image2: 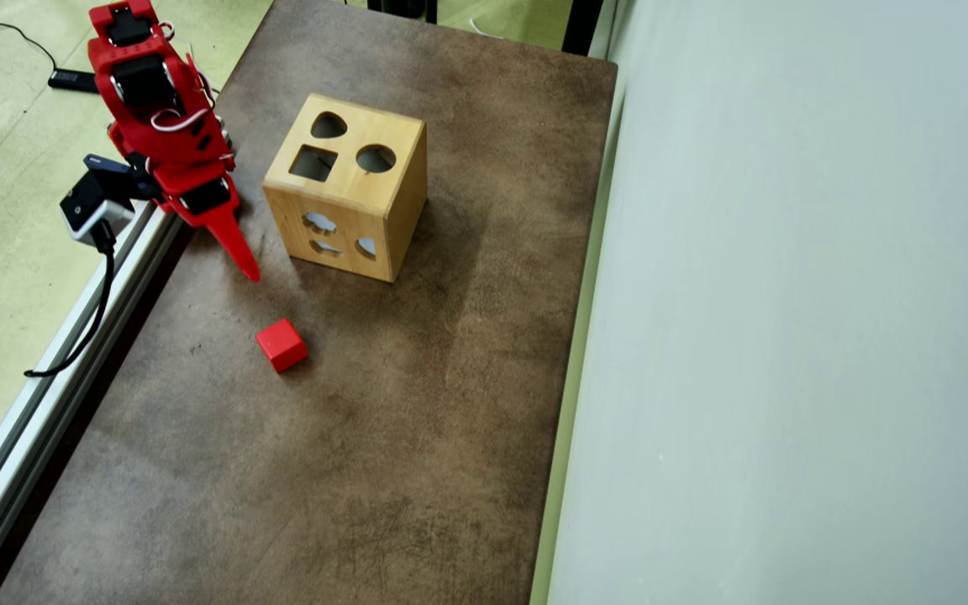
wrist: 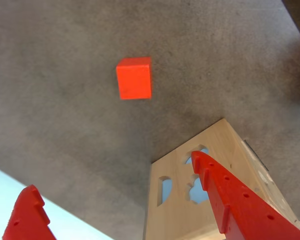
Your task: Pick and place the red cube on the square hole
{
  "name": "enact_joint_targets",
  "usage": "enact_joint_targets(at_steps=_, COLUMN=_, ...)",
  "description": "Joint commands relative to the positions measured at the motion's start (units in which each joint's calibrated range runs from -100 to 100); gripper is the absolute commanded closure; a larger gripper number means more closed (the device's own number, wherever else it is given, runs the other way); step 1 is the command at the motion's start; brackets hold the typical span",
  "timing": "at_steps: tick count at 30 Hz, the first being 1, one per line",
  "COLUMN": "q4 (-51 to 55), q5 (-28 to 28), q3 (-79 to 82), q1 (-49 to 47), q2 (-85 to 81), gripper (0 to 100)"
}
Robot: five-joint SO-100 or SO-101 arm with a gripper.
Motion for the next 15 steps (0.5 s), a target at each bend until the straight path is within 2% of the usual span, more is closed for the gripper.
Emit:
enact_joint_targets(at_steps=1, q4=-0.2, q5=0.1, q3=-0.5, q1=-1.1, q2=4.8, gripper=55)
enact_joint_targets(at_steps=15, q4=-0.5, q5=0.1, q3=-1.4, q1=-2.3, q2=18.0, gripper=55)
